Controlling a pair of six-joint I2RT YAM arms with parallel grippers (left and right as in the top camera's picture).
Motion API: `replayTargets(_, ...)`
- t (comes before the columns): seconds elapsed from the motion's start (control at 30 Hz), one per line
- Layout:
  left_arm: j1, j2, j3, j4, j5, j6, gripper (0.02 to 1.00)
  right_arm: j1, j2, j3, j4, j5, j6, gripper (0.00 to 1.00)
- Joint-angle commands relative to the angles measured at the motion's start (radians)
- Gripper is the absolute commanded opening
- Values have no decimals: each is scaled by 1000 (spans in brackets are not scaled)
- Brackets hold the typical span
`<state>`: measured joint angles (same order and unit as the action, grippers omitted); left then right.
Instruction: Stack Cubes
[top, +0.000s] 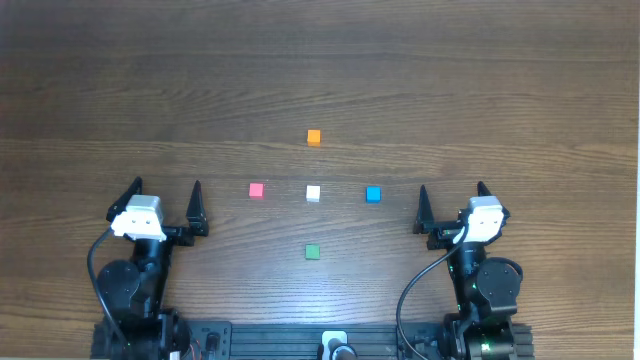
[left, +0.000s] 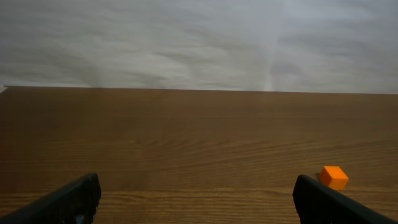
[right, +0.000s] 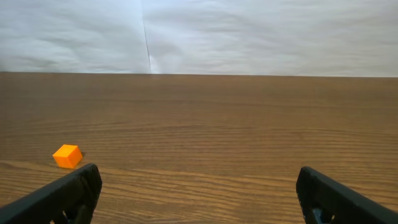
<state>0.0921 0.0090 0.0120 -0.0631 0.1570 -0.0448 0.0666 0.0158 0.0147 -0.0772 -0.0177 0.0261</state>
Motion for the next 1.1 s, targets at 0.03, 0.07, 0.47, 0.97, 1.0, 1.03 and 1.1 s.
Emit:
replayTargets(0.03, 2, -6, -6, 0, -5, 15, 1000, -7, -10, -9, 4, -11, 2, 993)
replayTargets(0.07, 2, -6, -6, 0, -5, 15, 998, -7, -10, -9, 4, -11, 2, 993)
replayTargets(0.47, -65, -6, -6, 1, 7, 2, 996, -7, -10, -9, 4, -11, 2, 991)
replayTargets(0.97, -103, 505, 547, -357, 192, -173, 989, -7, -10, -9, 3, -12, 2, 993)
replayTargets(1.0, -114, 580, 629, -429, 197, -176, 993, -7, -10, -9, 4, -11, 2, 993)
replayTargets(1.03, -129, 648, 698, -495, 198, -177, 996, -7, -10, -9, 3, -11, 2, 991)
replayTargets(1.1, -171, 788, 830, -623, 184, -177, 996, -7, -10, -9, 3, -11, 2, 991)
